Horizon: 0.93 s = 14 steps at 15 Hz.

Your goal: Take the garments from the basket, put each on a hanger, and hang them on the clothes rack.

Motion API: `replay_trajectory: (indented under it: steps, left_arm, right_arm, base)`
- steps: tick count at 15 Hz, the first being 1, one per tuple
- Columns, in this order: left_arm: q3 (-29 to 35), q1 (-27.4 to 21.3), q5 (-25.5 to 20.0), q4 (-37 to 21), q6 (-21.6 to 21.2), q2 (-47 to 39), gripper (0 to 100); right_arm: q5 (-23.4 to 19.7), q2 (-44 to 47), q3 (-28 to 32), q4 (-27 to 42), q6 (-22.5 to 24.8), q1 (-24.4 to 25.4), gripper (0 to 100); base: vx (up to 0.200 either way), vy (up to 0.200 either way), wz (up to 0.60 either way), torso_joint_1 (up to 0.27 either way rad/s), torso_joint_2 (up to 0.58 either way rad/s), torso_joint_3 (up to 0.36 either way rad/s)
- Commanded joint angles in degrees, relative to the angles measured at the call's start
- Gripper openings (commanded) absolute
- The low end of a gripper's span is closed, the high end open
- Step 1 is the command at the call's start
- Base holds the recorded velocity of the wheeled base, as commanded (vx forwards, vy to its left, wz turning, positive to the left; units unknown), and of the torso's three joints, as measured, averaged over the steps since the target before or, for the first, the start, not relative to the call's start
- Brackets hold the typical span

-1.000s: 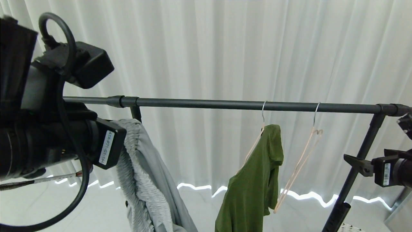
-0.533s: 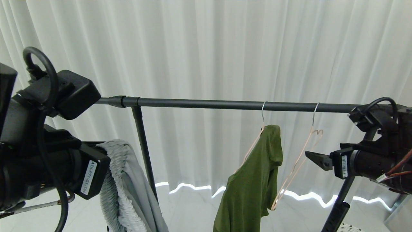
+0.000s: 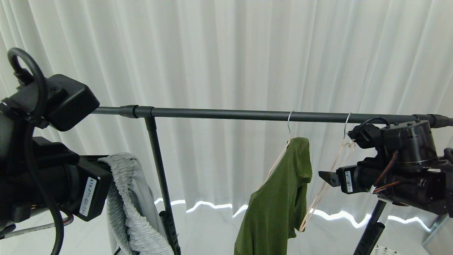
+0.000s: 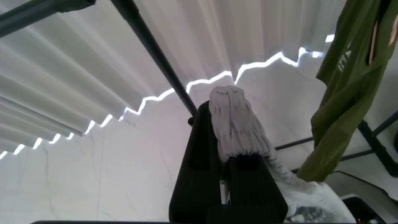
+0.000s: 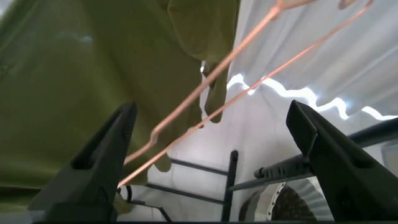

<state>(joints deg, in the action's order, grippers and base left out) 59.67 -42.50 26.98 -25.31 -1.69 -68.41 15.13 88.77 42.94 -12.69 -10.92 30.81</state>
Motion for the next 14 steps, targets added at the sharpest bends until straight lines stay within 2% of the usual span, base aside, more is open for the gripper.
replay_trajectory:
  steps: [1,4,10,14]
  left_arm:
    - [0.0,0.0,0.0,0.0,-0.1,-0.1,0]
    - [0.1,-0.1,0.0,0.0,-0.2,-0.1,0]
    - [0.2,-0.3,0.0,0.0,-0.2,-0.2,0]
    - [0.1,-0.3,0.0,1.1,-0.2,-0.4,0]
  right_arm:
    - [0.1,0.9,-0.1,0.5,0.0,0.0,100]
    - [2.1,0.6,-0.3,2.1,-0.1,0.0,100]
    - [2.4,-0.7,-0.6,2.7,0.0,-0.4,100]
    - [2.3,-4.1,-3.1,5.2,0.0,-1.3,100]
  base:
    - [0.000,0.000,0.00,0.000,0.00,0.000]
    - [0.000,0.000,0.00,0.000,0.00,0.000]
    - [0.000,0.000,0.00,0.000,0.00,0.000]
    - [0.000,0.000,0.00,0.000,0.00,0.000]
